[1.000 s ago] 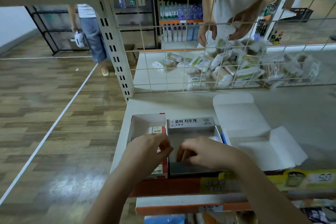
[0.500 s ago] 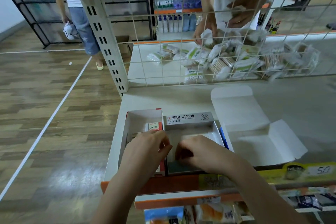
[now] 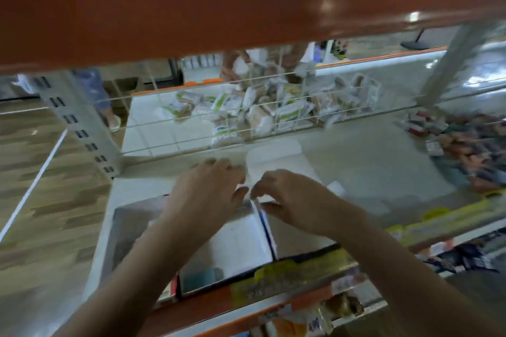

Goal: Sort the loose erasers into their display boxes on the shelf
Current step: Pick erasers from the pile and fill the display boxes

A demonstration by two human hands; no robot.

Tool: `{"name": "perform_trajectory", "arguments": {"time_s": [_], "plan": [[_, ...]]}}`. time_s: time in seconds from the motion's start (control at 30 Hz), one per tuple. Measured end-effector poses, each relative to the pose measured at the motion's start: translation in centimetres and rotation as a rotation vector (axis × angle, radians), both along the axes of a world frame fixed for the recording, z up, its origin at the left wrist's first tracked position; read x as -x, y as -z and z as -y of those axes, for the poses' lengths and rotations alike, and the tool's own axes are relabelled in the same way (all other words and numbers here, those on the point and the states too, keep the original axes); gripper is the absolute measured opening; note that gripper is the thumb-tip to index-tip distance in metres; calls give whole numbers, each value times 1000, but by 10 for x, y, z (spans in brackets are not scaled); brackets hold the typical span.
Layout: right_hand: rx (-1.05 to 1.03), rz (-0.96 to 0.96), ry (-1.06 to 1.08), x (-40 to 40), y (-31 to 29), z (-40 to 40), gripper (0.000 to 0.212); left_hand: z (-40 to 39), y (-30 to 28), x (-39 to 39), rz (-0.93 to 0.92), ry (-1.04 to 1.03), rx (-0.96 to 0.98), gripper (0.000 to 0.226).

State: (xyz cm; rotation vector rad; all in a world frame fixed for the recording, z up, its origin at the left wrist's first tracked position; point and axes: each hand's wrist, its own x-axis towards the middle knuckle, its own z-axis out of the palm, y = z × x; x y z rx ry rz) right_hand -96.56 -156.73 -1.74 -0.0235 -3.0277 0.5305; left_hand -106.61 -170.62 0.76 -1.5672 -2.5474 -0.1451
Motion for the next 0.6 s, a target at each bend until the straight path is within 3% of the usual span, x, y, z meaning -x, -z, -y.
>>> {"name": "perform_trajectory", "arguments": {"time_s": [0.2, 0.37, 0.6], "plan": [[-116, -29, 295, -60, -6, -110, 33, -118, -1, -40, -189, 321, -159, 15], [-107, -54, 484, -120, -2, -197, 37, -224, 2, -96, -93, 370, -154, 29], [-73, 35, 664, -204, 17, -287, 42, -344, 28, -158, 4, 443, 24, 42]]}}
